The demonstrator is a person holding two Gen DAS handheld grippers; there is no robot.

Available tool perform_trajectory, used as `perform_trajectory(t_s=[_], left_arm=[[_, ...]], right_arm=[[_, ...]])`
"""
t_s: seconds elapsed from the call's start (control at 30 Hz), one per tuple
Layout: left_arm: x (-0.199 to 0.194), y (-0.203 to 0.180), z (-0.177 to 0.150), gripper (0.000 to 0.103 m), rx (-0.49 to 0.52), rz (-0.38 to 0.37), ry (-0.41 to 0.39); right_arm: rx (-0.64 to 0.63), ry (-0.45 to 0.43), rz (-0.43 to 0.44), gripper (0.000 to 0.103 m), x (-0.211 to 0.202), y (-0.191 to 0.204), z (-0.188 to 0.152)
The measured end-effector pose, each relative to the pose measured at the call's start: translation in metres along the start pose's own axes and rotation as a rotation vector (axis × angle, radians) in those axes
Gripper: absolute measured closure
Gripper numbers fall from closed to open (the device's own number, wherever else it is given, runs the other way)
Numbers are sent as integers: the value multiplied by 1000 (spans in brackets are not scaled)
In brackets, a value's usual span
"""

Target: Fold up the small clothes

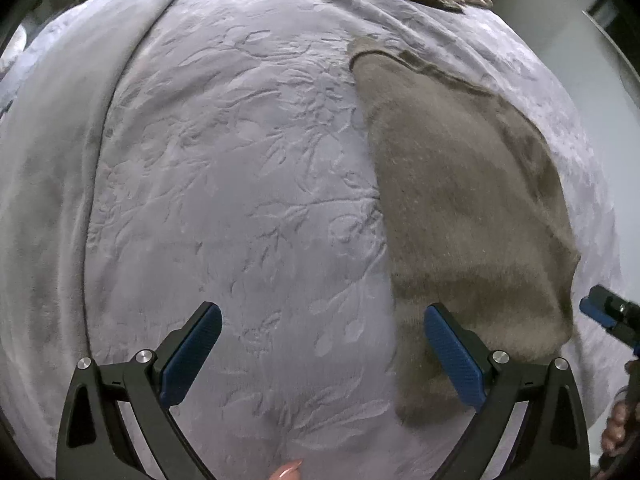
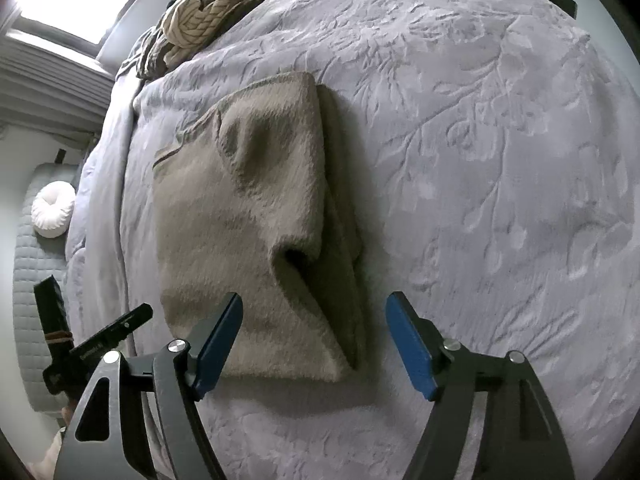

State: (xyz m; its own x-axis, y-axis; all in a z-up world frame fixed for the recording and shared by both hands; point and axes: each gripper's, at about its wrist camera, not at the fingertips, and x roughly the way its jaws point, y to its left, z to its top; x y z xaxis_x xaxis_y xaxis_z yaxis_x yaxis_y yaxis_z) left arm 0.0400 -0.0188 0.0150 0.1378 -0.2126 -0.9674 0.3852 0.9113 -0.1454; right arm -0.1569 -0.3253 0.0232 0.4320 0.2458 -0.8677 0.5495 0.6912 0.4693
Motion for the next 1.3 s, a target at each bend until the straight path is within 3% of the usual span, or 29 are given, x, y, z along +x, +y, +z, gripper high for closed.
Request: perform_trajectory(t_s=[0.13, 0.33, 0.67, 1.0, 1.13, 1.2, 1.27, 1.3], left_arm=[[2, 9, 14, 2, -18, -7, -5], [4, 16, 31, 2, -44, -135, 14], [36, -16, 60, 2, 6, -329, 59], [74, -59, 82, 2, -6, -395, 75], [79, -66, 83, 2, -3, -366, 71], [82, -65, 82, 2, -5, -370, 71], [81, -66, 82, 2, 1, -369, 71], [80, -67, 82, 3, 5, -363, 68]], right_arm=[[7, 4, 15, 25, 3, -7, 14], [35, 26, 67, 25, 14, -19, 35], [45, 120, 246, 24, 60, -28, 72], [1, 197, 476, 21, 97, 1, 96], [32, 208, 469, 21, 108, -1, 98], [51, 205, 459, 25, 108, 0, 97], [55, 218, 426, 53, 109, 3, 96], [53, 226, 410, 61, 109, 5, 94]])
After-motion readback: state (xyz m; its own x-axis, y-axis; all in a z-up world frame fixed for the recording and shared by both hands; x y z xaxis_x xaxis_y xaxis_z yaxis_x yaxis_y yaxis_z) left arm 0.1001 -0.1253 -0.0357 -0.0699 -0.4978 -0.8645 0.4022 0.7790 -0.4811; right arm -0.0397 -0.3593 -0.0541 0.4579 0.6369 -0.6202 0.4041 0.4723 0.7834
